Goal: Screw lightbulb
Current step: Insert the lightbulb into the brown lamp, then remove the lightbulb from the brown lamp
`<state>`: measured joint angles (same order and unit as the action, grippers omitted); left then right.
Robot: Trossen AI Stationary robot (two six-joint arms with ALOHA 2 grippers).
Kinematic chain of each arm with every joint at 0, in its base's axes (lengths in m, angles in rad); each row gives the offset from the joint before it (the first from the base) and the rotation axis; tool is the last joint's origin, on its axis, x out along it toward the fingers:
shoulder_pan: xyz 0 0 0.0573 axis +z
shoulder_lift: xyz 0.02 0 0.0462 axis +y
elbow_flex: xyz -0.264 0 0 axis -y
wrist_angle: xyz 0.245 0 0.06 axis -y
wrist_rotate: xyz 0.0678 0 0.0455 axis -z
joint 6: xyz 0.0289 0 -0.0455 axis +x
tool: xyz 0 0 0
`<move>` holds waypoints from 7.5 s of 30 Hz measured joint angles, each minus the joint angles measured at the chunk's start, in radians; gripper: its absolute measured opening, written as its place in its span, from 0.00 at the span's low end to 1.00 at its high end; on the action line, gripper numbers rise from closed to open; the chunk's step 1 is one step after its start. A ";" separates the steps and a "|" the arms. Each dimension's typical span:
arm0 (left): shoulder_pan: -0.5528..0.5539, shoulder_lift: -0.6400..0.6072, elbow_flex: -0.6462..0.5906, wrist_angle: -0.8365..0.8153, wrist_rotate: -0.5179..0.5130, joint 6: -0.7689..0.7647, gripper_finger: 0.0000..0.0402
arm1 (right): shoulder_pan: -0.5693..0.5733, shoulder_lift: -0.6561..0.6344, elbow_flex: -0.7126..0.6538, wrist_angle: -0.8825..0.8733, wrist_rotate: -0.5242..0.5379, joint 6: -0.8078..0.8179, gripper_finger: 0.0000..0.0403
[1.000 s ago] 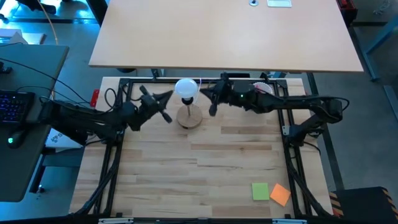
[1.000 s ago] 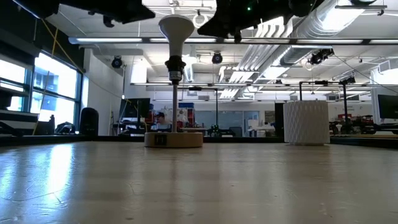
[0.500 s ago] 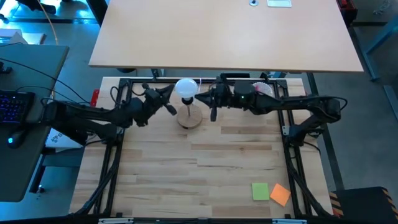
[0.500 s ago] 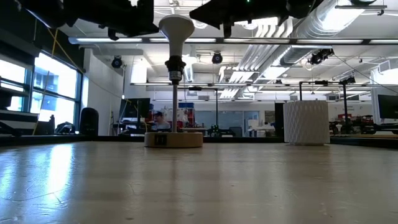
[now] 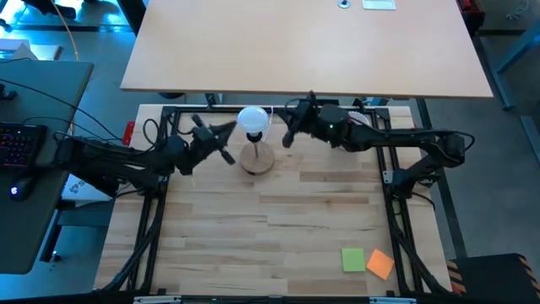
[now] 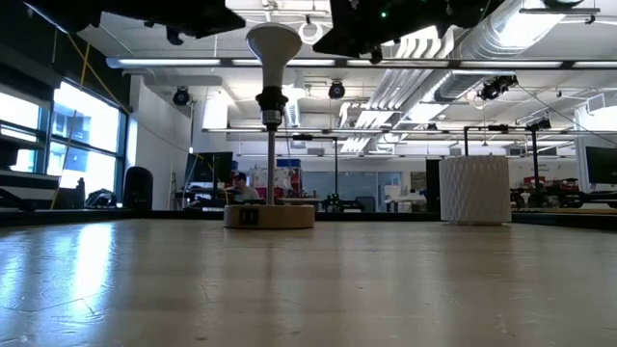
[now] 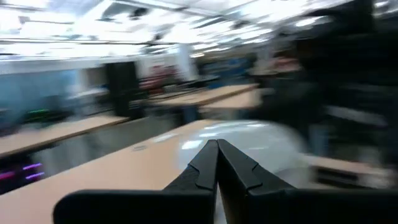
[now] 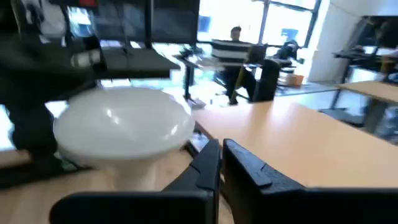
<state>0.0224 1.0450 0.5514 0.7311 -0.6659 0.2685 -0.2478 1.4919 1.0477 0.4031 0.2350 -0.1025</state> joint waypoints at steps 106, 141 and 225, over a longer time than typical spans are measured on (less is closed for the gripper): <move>0.276 0.872 0.047 0.205 0.682 -0.311 0.40 | 0.071 0.110 0.000 -0.382 -0.272 -0.037 0.04; 0.146 0.761 0.145 0.016 0.609 -0.405 0.07 | 0.160 -0.146 0.000 -0.722 -0.261 -0.063 0.04; -0.188 0.262 -0.100 0.499 0.336 -0.259 0.00 | 0.022 0.033 -0.415 0.835 -0.175 0.182 0.00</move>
<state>-0.1651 1.3071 0.4510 1.2303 -0.3302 0.0097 -0.2255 1.5249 0.6331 1.2383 0.0600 0.0792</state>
